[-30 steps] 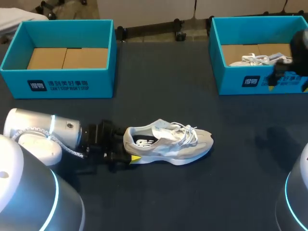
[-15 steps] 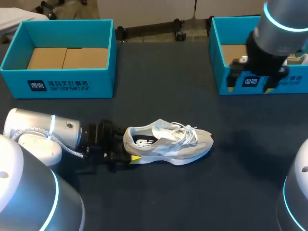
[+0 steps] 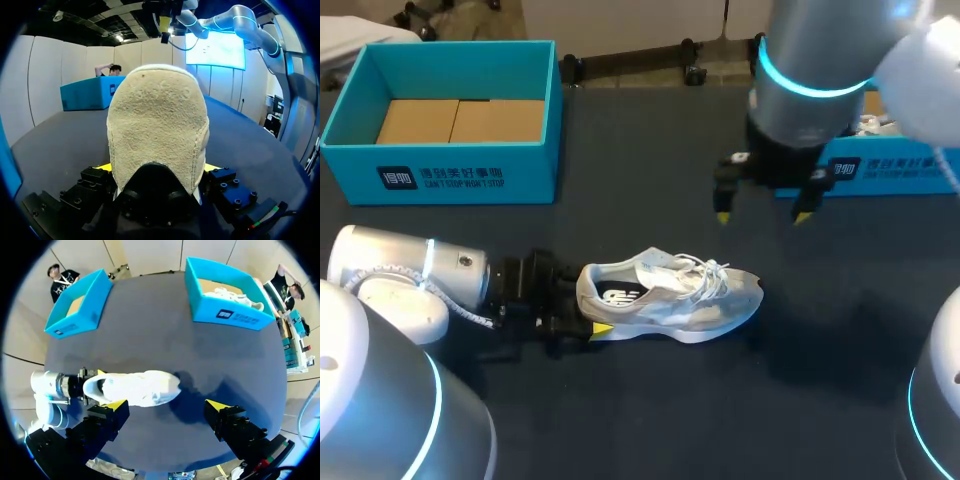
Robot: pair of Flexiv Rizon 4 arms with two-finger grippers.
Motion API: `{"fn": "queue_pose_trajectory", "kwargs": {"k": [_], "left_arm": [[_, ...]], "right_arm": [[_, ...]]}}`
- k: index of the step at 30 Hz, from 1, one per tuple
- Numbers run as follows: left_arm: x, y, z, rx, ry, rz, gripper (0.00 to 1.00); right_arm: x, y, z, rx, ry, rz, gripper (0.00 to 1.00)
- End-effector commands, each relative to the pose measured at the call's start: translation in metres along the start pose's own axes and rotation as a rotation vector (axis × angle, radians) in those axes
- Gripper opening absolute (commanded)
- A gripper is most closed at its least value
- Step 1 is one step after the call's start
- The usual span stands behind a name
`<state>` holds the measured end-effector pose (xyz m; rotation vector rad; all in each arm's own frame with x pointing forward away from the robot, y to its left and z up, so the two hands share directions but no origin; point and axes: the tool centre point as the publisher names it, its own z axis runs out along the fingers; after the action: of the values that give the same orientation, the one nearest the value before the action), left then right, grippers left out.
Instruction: Take the shoe out of the shoebox, open the shoe tongue, remove and reinsert the insole, then place the shoe into the shoebox
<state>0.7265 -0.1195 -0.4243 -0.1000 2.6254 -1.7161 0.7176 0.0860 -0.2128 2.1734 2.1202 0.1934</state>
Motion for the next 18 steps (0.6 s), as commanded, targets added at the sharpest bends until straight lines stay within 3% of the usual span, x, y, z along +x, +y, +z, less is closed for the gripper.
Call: {"fn": "queue_pose_trajectory", "kwargs": {"k": [1, 8, 18], "left_arm": [[-0.001, 0.001, 0.000, -0.004, 0.001, 0.000, 0.00], [-0.001, 0.001, 0.000, -0.004, 0.001, 0.000, 0.00], [-0.001, 0.001, 0.000, -0.004, 0.001, 0.000, 0.00]], "right_arm": [[0.048, -0.007, 0.014, -0.010, -0.061, 0.014, 1.00], [0.082, -0.026, 0.027, 0.024, -0.034, -0.006, 1.00], [0.082, -0.026, 0.027, 0.024, -0.034, -0.006, 1.00]]}}
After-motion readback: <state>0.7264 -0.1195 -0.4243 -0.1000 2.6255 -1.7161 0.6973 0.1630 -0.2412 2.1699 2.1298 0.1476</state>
